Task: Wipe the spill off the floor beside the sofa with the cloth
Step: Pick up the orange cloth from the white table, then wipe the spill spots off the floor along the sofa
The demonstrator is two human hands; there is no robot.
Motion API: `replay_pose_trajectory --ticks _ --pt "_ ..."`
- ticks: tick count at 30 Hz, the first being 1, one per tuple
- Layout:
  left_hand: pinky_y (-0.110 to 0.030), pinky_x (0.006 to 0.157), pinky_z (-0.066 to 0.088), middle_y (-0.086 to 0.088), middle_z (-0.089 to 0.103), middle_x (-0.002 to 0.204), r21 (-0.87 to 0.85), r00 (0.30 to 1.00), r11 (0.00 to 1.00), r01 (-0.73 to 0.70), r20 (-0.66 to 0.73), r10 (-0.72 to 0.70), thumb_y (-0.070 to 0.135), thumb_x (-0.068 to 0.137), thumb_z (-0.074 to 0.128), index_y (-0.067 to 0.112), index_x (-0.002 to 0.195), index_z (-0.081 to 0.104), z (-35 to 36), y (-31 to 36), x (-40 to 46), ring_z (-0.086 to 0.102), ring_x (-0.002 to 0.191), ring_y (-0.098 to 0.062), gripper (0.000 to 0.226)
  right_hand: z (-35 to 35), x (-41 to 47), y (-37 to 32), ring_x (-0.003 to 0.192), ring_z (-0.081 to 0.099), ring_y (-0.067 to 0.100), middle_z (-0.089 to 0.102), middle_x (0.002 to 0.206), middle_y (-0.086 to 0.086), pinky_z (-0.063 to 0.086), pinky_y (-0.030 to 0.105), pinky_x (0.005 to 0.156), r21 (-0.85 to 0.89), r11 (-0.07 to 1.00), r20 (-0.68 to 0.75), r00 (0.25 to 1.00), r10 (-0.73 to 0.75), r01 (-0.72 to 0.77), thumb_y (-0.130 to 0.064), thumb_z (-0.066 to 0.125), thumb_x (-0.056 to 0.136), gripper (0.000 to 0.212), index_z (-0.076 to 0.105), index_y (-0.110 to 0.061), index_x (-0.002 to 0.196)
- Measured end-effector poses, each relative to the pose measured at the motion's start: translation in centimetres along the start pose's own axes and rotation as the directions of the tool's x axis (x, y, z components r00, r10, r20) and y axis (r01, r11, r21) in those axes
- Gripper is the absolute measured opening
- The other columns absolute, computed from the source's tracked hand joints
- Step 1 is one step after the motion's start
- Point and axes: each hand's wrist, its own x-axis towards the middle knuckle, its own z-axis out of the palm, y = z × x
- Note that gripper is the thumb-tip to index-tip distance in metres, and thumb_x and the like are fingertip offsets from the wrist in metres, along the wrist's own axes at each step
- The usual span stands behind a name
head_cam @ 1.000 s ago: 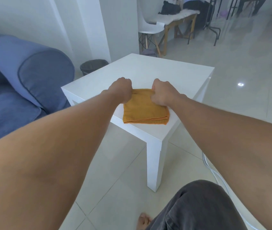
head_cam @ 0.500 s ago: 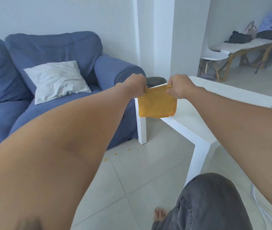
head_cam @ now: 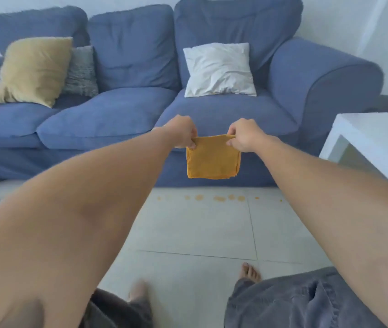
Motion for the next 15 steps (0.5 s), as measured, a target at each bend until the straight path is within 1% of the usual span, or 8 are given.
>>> replay_pose_trajectory --ticks 1,3,5,7,9,12,15 --pt "-0.038 0.073 0.049 -0.005 0.061 0.087 -0.008 0.999 0.999 0.035 0.015 -0.034 0.025 0.083 0.075 0.009 0.099 0.073 1.4 -1.9 -0.1 0.054 0.084 -0.025 0.023 2.0 0.9 -0.9 0.107 0.061 0.030 0.066 0.114 0.011 0.051 0.037 0.089 0.012 1.000 0.039 0.999 -0.018 0.017 -0.018 0.069 0.088 0.013 0.069 -0.014 0.101" --pt "-0.039 0.075 0.053 -0.007 0.065 0.089 -0.023 0.993 0.995 0.099 0.060 -0.098 0.023 0.082 0.074 0.010 0.098 0.074 4.8 -5.4 -0.3 0.057 0.087 -0.026 0.021 6.6 2.7 -2.2 0.104 0.062 0.030 0.066 0.112 0.011 0.052 0.040 0.092 0.013 0.999 0.123 0.992 -0.039 0.038 -0.017 0.069 0.088 0.004 0.067 -0.019 0.091" --pt "-0.041 0.080 0.054 -0.007 0.064 0.094 -0.043 0.981 0.987 0.154 0.128 -0.148 0.022 0.083 0.073 0.012 0.100 0.074 8.7 -8.7 -0.4 0.059 0.092 -0.027 0.020 11.5 4.4 -3.1 0.101 0.063 0.030 0.068 0.107 0.010 0.053 0.042 0.093 0.010 0.999 0.204 0.978 -0.050 0.049 -0.015 0.068 0.089 0.009 0.063 -0.021 0.085" --pt "-0.040 0.083 0.054 -0.006 0.065 0.099 -0.067 0.961 0.976 0.207 0.203 -0.190 0.021 0.084 0.072 0.015 0.105 0.073 13.0 -11.8 -0.2 0.061 0.097 -0.028 0.023 16.7 5.9 -3.7 0.099 0.064 0.029 0.068 0.102 0.009 0.054 0.040 0.090 0.004 0.999 0.275 0.961 -0.043 0.043 -0.013 0.066 0.088 0.008 0.066 -0.021 0.087" --pt "-0.037 0.078 0.053 -0.006 0.068 0.104 -0.077 0.939 0.966 0.247 0.266 -0.219 0.019 0.085 0.070 0.016 0.109 0.073 17.5 -14.9 0.2 0.062 0.100 -0.028 0.024 22.1 7.4 -3.9 0.097 0.065 0.030 0.068 0.101 0.008 0.056 0.039 0.087 -0.007 1.000 0.339 0.940 -0.026 0.030 -0.010 0.064 0.088 0.010 0.067 -0.019 0.088" --pt "-0.032 0.072 0.051 -0.005 0.070 0.109 -0.067 0.919 0.962 0.264 0.319 -0.230 0.016 0.090 0.063 0.014 0.113 0.073 23.9 -18.9 1.7 0.063 0.101 -0.026 0.025 29.7 9.7 -3.7 0.091 0.064 0.027 0.068 0.102 0.008 0.052 0.032 0.078 -0.011 1.000 0.402 0.916 0.011 -0.008 -0.006 0.061 0.088 0.014 0.064 -0.019 0.086" --pt "-0.035 0.077 0.056 -0.005 0.070 0.109 -0.079 0.916 0.954 0.290 0.311 -0.253 0.011 0.091 0.058 0.015 0.111 0.074 28.3 -22.3 4.0 0.063 0.103 -0.026 0.026 35.5 12.7 -3.6 0.092 0.061 0.027 0.065 0.108 0.009 0.045 0.028 0.074 -0.001 0.999 0.405 0.914 0.035 -0.038 -0.003 0.061 0.088 0.016 0.061 -0.019 0.087"
